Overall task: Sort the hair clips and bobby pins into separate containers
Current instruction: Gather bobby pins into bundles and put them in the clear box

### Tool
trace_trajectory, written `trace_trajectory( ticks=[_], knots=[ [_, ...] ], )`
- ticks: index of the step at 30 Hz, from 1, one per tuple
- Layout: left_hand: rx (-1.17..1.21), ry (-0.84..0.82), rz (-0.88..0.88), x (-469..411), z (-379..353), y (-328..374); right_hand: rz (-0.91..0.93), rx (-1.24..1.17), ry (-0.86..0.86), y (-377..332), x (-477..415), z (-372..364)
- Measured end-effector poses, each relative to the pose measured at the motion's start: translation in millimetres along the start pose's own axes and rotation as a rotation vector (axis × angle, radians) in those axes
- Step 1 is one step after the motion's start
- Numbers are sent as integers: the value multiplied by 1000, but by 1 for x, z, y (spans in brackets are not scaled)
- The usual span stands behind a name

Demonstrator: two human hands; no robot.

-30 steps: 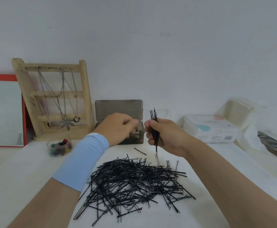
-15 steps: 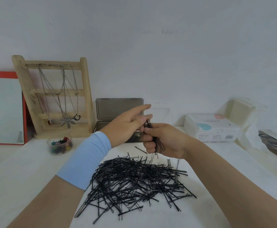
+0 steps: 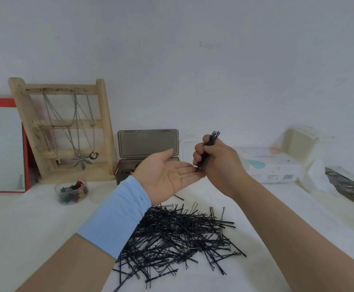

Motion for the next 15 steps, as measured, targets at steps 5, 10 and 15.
trace_trajectory(
  ticks=[5,10,15],
  knots=[
    [173,-118,84,8,-4,3,128,384,-39,9,0,0],
    [-17,-4,64,3,3,2,114,340,-72,10,-2,3],
    [131,-61,46,2,1,4,174,415,-75,11,-1,2]
  ],
)
Point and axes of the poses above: each hand's wrist, its own x-axis away from the middle knuckle, its own z-axis out of the back of the hand, y = z × x, the point moved 5 cm from there along -x, towards the middle knuckle, and after that the axes turned 13 degrees about y, right-handed, at the moved point
